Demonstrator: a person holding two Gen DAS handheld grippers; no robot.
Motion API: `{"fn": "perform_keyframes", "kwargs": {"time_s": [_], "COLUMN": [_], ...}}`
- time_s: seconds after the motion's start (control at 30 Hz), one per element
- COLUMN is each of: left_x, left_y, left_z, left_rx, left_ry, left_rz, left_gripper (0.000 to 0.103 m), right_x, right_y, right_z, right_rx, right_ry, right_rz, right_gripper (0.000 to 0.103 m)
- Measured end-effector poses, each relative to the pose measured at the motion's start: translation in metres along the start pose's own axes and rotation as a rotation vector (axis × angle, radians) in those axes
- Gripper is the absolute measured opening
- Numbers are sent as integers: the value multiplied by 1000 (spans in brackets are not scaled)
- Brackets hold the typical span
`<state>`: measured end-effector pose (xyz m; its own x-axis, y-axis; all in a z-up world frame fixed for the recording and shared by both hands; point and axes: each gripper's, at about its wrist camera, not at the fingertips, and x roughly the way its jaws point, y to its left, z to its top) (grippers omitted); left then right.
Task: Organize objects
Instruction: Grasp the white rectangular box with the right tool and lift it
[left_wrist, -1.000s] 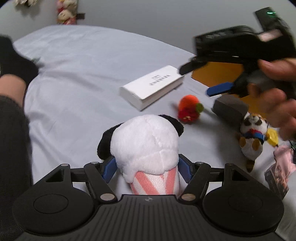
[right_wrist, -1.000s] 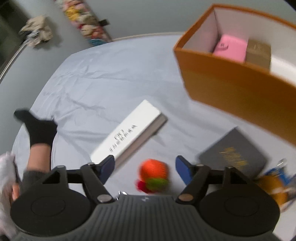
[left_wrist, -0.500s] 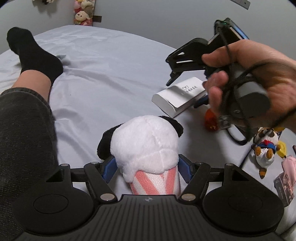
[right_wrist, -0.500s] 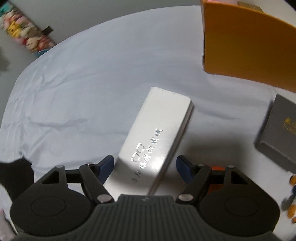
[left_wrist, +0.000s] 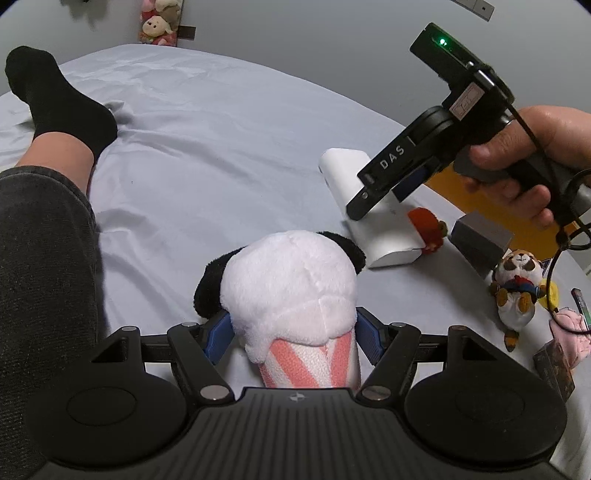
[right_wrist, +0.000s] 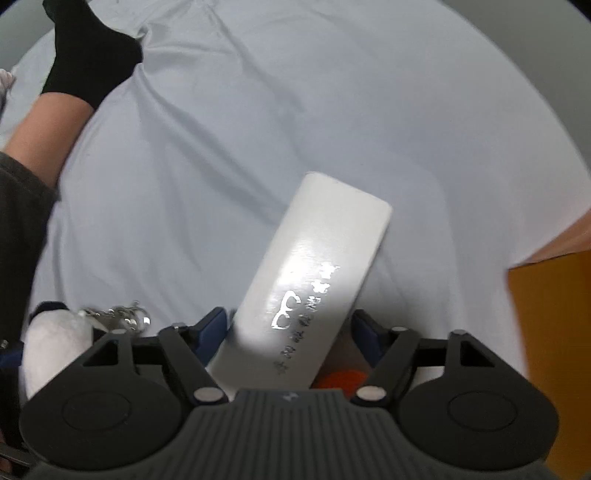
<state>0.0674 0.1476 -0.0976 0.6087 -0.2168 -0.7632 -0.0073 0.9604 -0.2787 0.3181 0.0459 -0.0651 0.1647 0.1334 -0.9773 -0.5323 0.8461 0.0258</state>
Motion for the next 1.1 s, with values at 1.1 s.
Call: {"fn": "perform_keyframes", "kwargs": {"time_s": [1.1], "left_x": [13], "left_y": [-9], "left_z": [7], "left_rx": [41], "left_ry": [-44], "left_rz": [14], "left_gripper": [78], "right_x": [-125], "right_y": [-40], "right_z": [-47], "right_rx": [87], "right_ry": [-338], "right_rz": [162], "right_gripper": [62]}}
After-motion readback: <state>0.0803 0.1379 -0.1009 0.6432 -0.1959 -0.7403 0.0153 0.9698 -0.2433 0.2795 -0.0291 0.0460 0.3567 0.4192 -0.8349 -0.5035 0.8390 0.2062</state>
